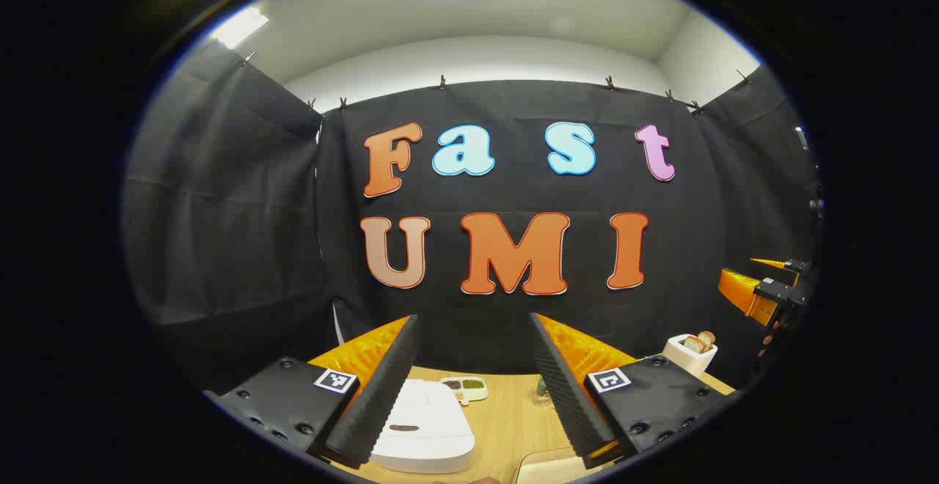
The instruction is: Close the left gripper, press the button to open the rice cooker; take a wooden spoon from the chopstick holder with the right hand, scoop a spoonful of rice and pour it into the rice cooker, then put the wooden spoon back into the chopstick holder.
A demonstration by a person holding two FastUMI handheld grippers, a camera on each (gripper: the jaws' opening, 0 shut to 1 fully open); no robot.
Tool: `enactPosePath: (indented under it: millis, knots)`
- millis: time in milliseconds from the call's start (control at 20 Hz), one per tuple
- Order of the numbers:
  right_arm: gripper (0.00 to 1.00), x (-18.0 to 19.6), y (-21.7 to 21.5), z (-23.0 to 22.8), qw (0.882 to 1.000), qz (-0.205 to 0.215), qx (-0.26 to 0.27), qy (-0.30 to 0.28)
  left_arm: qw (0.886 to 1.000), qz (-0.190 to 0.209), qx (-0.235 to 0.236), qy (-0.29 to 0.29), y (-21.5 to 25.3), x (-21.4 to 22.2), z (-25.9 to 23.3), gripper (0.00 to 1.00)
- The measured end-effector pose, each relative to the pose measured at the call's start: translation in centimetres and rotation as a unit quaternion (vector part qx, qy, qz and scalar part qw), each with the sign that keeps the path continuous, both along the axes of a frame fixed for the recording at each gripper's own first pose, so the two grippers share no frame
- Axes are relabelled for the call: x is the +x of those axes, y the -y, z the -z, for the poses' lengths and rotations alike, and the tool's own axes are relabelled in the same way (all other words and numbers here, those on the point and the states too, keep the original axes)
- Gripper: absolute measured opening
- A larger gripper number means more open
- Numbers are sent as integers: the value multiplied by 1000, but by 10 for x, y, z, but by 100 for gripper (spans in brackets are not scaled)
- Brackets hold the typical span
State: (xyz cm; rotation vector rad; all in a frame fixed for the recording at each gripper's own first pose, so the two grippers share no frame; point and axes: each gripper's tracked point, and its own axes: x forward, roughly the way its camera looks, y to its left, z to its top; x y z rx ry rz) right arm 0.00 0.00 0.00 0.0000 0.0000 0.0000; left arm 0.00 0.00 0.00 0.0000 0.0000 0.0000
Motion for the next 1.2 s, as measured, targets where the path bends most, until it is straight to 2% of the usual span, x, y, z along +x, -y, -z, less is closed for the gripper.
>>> enactPosePath:
  millis: [100,250,300,400,550,600,650,700,800,950,1000,1100,1200]
  knots:
    - [92,-1,-1,0,1000,2,-5,0,1000,3,-1,1,0,1,-1,96]
    - [92,0,-1,0,1000,3,-7,-1,1000,8,-1,2,1,2,-2,96]
    - [99,-1,-2,0,1000,3,-6,-2,1000,7,1,4,-1,2,-3,96]
    - [96,-2,-1,1,1000,4,-4,-3,1000,10,3,4,0,2,-2,96]
    - [96,-2,-1,1,1000,8,-11,-2,1000,14,1,0,0,5,-1,96]
    - [92,-2,-1,3,1000,10,-13,-3,1000,15,1,-2,-1,6,1,97]
    - [96,-1,-2,5,1000,10,-14,-4,1000,15,2,-3,-2,7,0,98]
    - [92,0,-1,7,1000,10,-14,-6,1000,14,2,-3,-3,7,1,99]
    - [99,1,0,9,1000,11,-14,-11,1000,9,2,-9,-9,8,4,100]
    - [99,-1,0,12,1000,9,-13,-14,1000,8,1,-16,-10,8,7,100]
    - [96,0,0,13,1000,9,-14,-14,1000,6,2,-17,-13,8,9,96]
    - [99,1,-1,16,1000,8,-14,-18,1000,1,2,-21,-18,9,11,100]
    - [96,1,0,17,1000,6,-12,-22,1000,-4,3,-25,-23,8,15,96]
